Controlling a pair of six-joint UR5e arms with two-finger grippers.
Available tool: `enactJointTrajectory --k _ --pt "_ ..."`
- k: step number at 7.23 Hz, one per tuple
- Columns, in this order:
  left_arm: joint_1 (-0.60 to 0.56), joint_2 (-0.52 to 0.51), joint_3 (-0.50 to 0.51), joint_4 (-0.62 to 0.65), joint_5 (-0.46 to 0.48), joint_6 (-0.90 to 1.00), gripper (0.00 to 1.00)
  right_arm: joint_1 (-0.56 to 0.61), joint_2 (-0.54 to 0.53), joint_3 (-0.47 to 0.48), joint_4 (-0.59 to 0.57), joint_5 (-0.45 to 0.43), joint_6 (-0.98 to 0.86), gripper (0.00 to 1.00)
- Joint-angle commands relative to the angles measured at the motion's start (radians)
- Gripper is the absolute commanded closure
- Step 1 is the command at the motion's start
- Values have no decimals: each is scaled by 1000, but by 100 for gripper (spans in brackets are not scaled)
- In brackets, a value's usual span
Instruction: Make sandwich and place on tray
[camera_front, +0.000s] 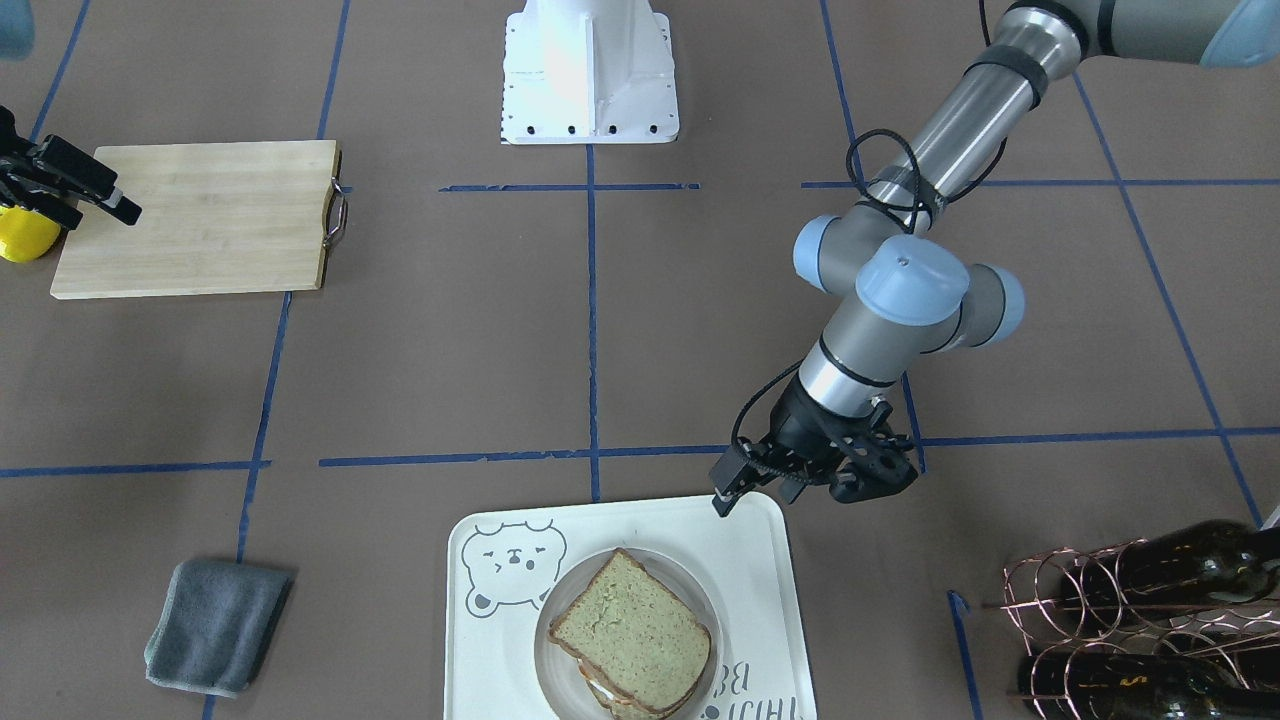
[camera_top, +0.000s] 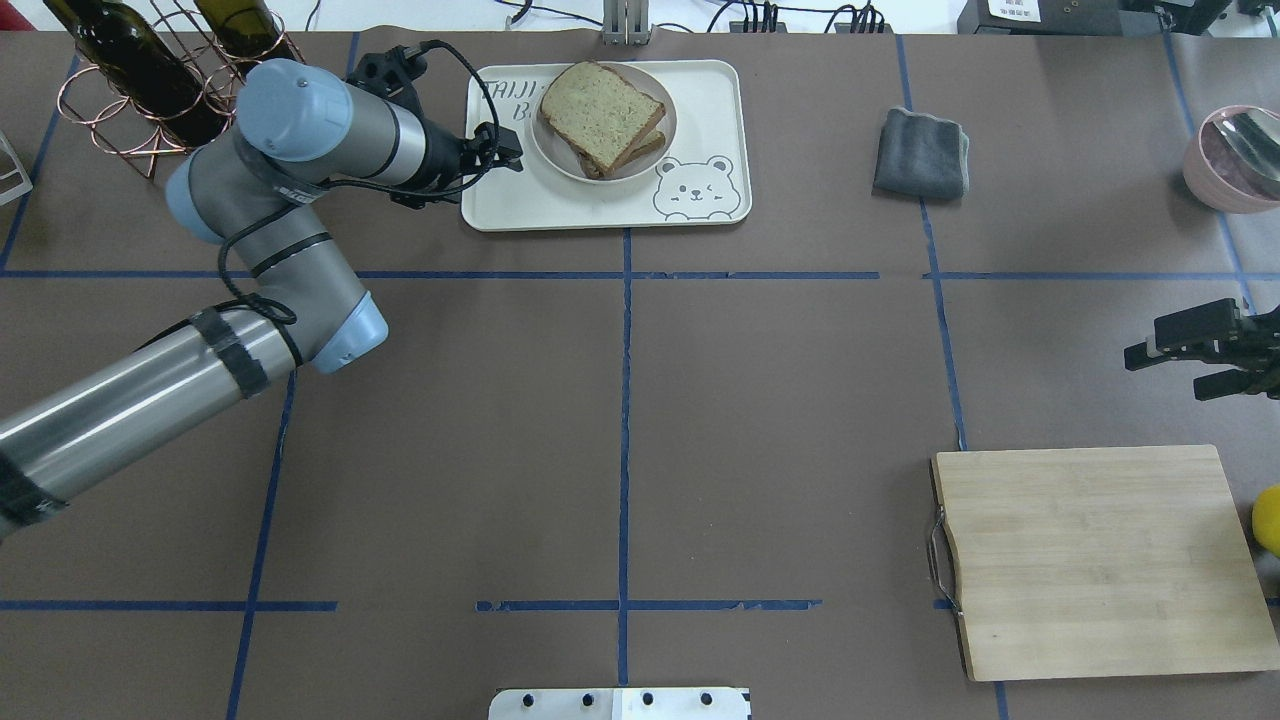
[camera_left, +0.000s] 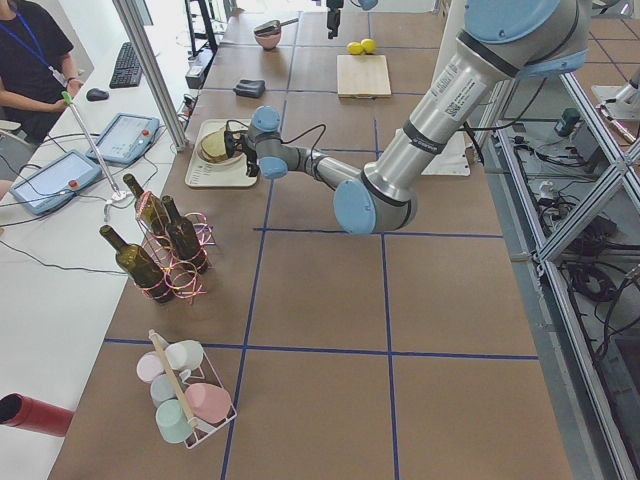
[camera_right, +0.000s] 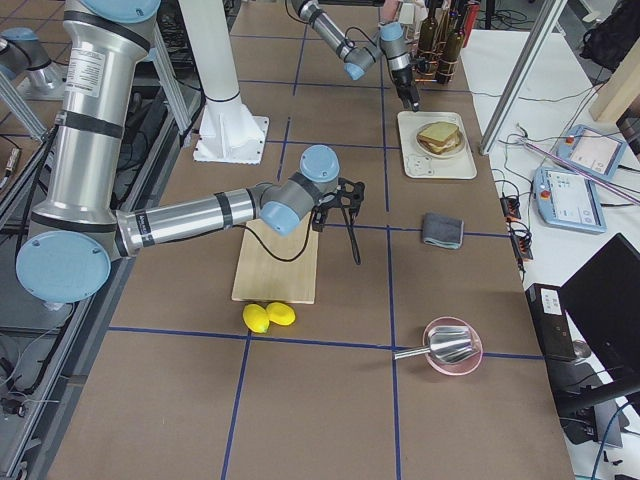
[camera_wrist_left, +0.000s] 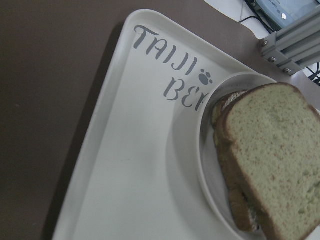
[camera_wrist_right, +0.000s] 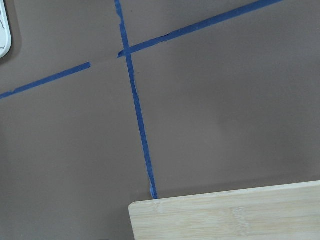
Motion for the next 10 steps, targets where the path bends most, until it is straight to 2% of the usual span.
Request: enactJointTrajectory --k 1,3,4,5,6,9,10 --pt "-53 221 -296 128 -102 364 0 42 -136 -7 -13 -93 -263 0" --pt "-163 463 -435 130 -205 707 0 151 -156 -17 -198 -180 -633 0" --pt "-249 557 -454 130 -251 870 0 282 -137 -15 -369 -185 -890 0" --pt "-332 624 -454 130 -286 1022 0 359 -69 -12 -536 -187 -1047 0" --pt "-422 658 -441 159 -337 1157 0 407 -50 -12 -614 -187 -1155 0" --pt "-687 629 -473 676 -351 1564 0 421 -85 -10 -624 -141 -1172 0" --pt "-716 635 -476 791 -374 1592 0 421 -103 3 -623 -130 -1173 0"
